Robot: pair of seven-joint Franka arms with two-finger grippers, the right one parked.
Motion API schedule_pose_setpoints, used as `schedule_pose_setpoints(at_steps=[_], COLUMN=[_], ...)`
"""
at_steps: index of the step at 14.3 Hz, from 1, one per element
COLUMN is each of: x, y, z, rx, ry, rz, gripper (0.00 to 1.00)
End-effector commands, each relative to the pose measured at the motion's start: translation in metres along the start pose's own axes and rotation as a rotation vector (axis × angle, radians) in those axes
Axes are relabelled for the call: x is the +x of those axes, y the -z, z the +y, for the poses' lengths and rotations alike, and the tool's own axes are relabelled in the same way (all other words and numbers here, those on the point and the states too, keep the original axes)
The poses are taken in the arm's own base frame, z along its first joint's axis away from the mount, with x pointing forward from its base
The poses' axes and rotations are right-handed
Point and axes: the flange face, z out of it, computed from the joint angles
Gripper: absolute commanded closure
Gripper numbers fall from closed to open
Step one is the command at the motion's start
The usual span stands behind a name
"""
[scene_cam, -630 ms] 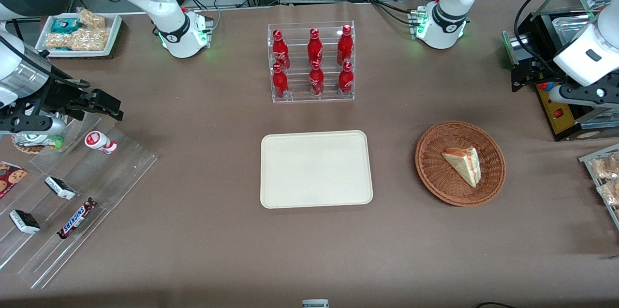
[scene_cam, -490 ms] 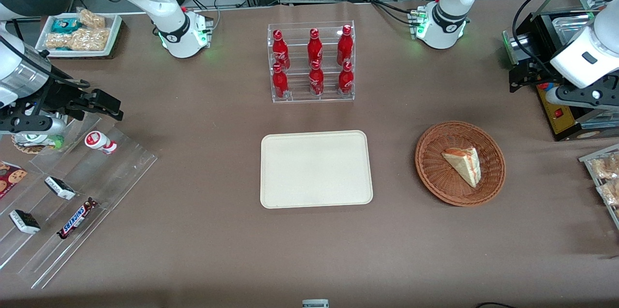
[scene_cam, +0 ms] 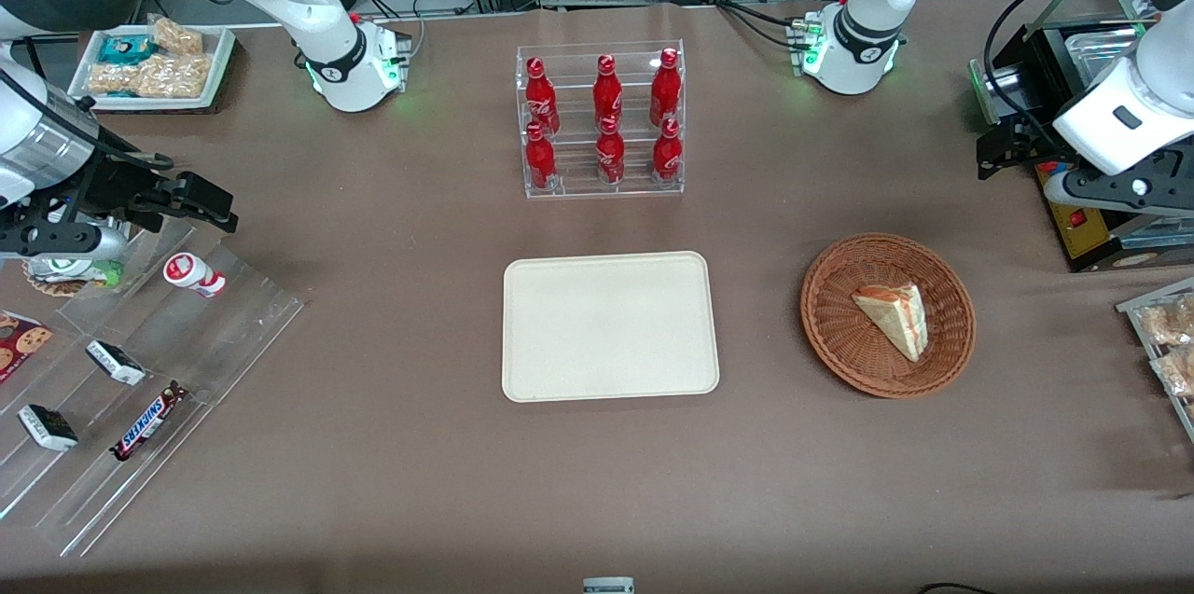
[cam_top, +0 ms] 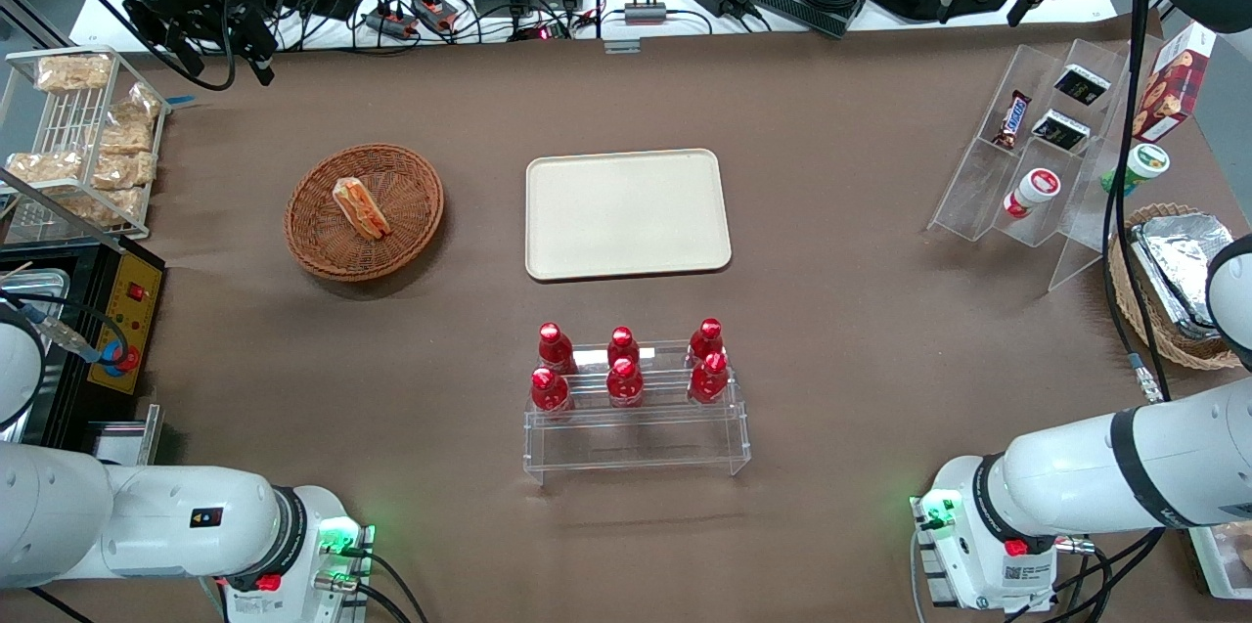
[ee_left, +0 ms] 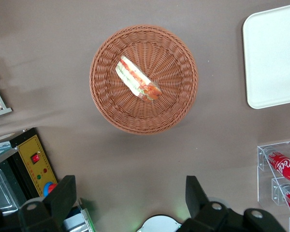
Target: Place sandwich from basket to tray
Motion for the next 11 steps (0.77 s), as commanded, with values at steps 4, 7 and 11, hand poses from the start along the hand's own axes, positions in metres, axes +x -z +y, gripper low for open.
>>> schedule_pose_setpoints(at_steps=[4, 7, 11], x=[0.025, 0.033, 0.038], y=[-0.095, -0.162, -0.23], z=[-0.002, -0.002, -0.004], rx=[0.002, 0.002, -0.005], ry=[0.045, 0.08, 0.151], rz=[0.003, 0.049, 0.103], gripper=[0.0, 0.0, 0.0])
